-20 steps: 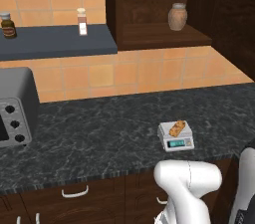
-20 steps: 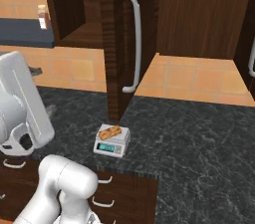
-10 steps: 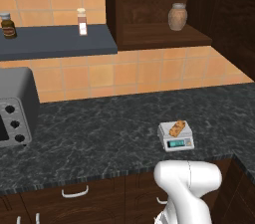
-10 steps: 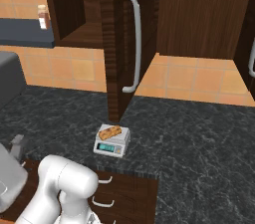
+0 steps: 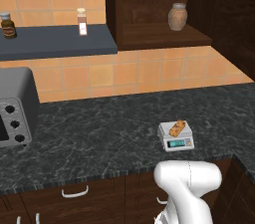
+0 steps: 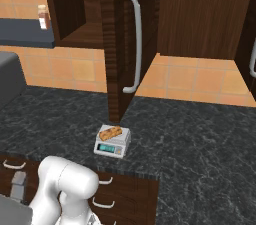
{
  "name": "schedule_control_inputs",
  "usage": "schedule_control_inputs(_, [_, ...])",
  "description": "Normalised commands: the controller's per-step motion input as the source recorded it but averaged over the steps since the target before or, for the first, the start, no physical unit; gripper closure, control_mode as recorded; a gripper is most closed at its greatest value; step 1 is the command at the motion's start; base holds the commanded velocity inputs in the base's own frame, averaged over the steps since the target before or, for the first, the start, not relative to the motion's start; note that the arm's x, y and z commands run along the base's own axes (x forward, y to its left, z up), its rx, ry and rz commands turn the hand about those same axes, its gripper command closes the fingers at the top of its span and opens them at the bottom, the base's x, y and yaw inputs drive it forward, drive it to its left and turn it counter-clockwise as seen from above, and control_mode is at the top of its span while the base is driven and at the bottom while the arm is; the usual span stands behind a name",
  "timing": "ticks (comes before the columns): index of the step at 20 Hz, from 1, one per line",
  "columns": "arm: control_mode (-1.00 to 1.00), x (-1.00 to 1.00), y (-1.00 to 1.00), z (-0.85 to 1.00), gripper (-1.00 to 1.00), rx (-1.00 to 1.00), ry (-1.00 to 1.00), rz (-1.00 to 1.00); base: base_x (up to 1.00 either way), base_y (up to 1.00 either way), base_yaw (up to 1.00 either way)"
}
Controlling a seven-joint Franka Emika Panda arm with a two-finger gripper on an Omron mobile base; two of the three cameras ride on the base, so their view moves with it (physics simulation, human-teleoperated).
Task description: Pick the bar and place it on the digital scale for weighing, and close the cabinet.
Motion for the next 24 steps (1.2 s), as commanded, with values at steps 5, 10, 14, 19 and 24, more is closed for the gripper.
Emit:
schedule_control_inputs(5, [-1.00,0.67,-0.18,-0.54,-1.00,0.13,-0.30,0.12,0.00,0.00,0.00])
schedule_control_inputs(10, [-1.00,0.98,0.00,-0.54,-1.00,0.02,-0.23,0.09,0.00,0.00,0.00])
schedule_control_inputs(14, [-1.00,0.97,-0.06,-0.43,-1.00,0.06,-0.16,0.09,0.00,0.00,0.00])
schedule_control_inputs(19, [-1.00,0.93,-0.19,-0.39,-1.00,0.08,-0.17,0.10,0.00,0.00,0.00])
schedule_control_inputs(24, [-1.00,0.91,-0.02,-0.39,-1.00,0.07,-0.13,0.03,0.00,0.00,0.00])
